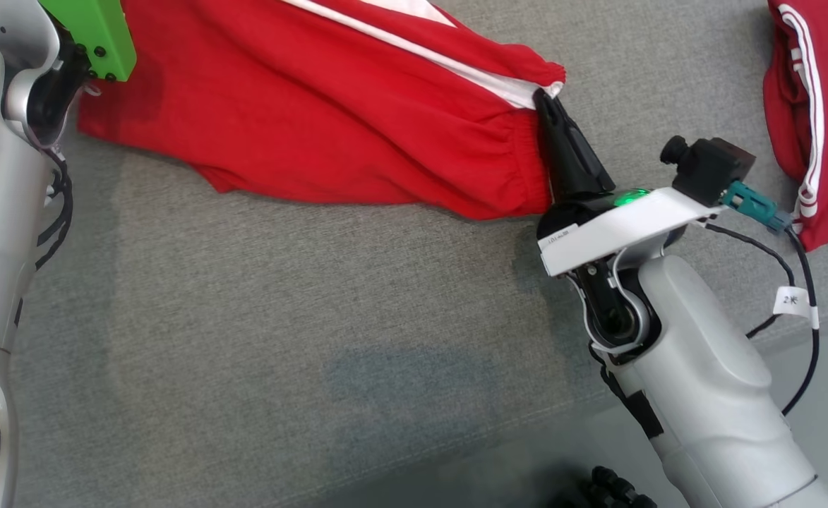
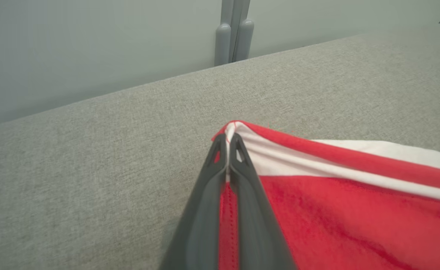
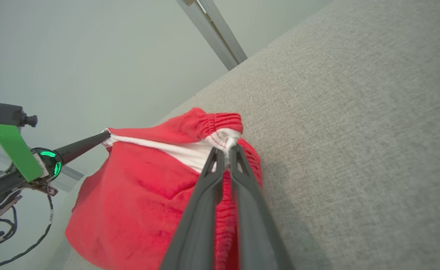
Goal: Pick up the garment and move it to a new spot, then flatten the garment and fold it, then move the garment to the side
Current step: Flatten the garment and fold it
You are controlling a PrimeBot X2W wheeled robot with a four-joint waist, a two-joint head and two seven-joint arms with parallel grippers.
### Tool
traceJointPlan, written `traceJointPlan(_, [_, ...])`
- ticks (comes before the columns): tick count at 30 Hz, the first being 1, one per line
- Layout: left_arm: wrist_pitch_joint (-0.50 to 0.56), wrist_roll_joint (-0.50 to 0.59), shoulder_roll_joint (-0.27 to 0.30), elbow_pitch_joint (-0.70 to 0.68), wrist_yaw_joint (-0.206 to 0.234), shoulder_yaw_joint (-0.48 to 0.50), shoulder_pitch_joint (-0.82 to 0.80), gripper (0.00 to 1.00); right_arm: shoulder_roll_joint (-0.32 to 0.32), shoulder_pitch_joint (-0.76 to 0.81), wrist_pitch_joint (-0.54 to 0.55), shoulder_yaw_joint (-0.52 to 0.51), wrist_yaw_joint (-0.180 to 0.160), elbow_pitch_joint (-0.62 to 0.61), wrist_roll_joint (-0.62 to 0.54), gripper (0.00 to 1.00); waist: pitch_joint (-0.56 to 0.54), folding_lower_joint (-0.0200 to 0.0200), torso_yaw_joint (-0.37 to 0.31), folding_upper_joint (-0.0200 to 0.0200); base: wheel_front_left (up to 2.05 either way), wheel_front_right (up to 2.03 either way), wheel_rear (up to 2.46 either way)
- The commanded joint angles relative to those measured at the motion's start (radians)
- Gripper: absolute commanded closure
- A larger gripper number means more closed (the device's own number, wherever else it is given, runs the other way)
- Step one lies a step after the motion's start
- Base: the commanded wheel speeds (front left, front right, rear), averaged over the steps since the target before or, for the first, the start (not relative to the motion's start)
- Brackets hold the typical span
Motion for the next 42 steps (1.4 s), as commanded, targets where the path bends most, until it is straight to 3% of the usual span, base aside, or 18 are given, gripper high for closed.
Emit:
traceJointPlan(1, [-0.009,-0.005,0.004,0.022,-0.002,-0.001,-0.021,1.0,-0.003,-0.018,-0.011,0.007,-0.002,0.011,0.016,1.0,0.025,-0.0001,-0.026,0.0,0.0,0.0,0.0])
traceJointPlan(6, [-0.041,-0.029,-0.013,0.113,-0.006,-0.018,-0.044,1.0,-0.003,-0.061,-0.025,0.055,-0.002,0.056,0.05,1.0,0.033,-0.0001,-0.036,0.0,0.0,0.0,0.0])
traceJointPlan(7, [-0.047,-0.032,-0.017,0.124,-0.006,-0.024,-0.046,1.0,-0.002,-0.064,-0.026,0.066,-0.002,0.065,0.059,0.74,0.033,-0.0001,-0.035,0.0,0.0,0.0,0.0])
traceJointPlan(8, [-0.045,-0.043,-0.024,0.131,-0.007,-0.034,-0.045,1.0,-0.002,-0.068,-0.028,0.07,-0.001,0.071,0.063,0.4,0.034,-0.0001,-0.034,0.0,0.0,0.0,0.0])
traceJointPlan(9, [-0.048,-0.055,-0.031,0.132,-0.007,-0.041,-0.045,0.72,-0.002,-0.072,-0.028,0.073,-0.001,0.079,0.058,0.0,0.034,-0.0001,-0.033,0.0,0.0,0.0,0.0])
traceJointPlan(10, [-0.053,-0.07,-0.034,0.131,-0.007,-0.043,-0.045,0.28,-0.002,-0.073,-0.03,0.076,-0.001,0.084,0.057,0.0,0.033,-0.0001,-0.03,0.0,0.0,0.0,0.0])
traceJointPlan(11, [-0.055,-0.081,-0.037,0.127,-0.007,-0.053,-0.044,0.0,-0.002,-0.073,-0.031,0.077,-0.001,0.084,0.055,0.0,0.032,-0.0001,-0.027,0.0,0.0,0.0,0.0])
traceJointPlan(15, [-0.101,-0.11,-0.024,0.093,-0.007,-0.091,-0.028,0.0,-0.017,-0.046,-0.037,0.058,-0.001,0.05,0.03,0.0,0.023,-0.0001,-0.012,0.0,0.0,0.0,0.0])
traceJointPlan(20, [-0.237,-0.098,-0.002,0.048,-0.006,-0.102,0.011,0.0,-0.044,0.033,-0.038,-0.009,-0.001,-0.047,-0.037,0.0,-0.003,-0.0001,0.015,0.0,0.0,0.0,0.0])
traceJointPlan(25, [-0.366,-0.088,0.016,-0.041,0.045,-0.081,0.104,0.0,-0.053,0.14,-0.038,-0.106,-0.001,-0.167,-0.156,0.0,-0.04,-0.0001,0.048,0.0,0.0,0.0,0.0])
traceJointPlan(32, [-0.486,-0.084,0.068,-0.338,0.208,-0.025,0.353,0.0,-0.044,0.262,-0.038,-0.217,-0.001,-0.311,-0.34,0.0,-0.094,-0.0001,0.108,0.0,0.0,0.0,0.0])
traceJointPlan(34, [-0.505,-0.075,0.086,-0.469,0.275,-0.001,0.462,0.0,-0.047,0.29,-0.038,-0.235,-0.001,-0.337,-0.391,0.0,-0.113,-0.0001,0.132,0.0,0.0,0.0,0.0])
traceJointPlan(41, [-0.521,-0.028,0.092,-0.681,0.391,0.035,0.701,0.0,-0.063,0.335,-0.038,-0.255,-0.001,-0.339,-0.496,0.0,-0.162,-0.0001,0.168,0.0,0.0,0.0,0.0])
traceJointPlan(42, [-0.521,-0.028,0.092,-0.681,0.391,0.035,0.701,0.0,-0.063,0.335,-0.038,-0.255,-0.001,-0.339,-0.496,0.0,-0.162,-0.0001,0.168,0.0,0.0,0.0,0.0])
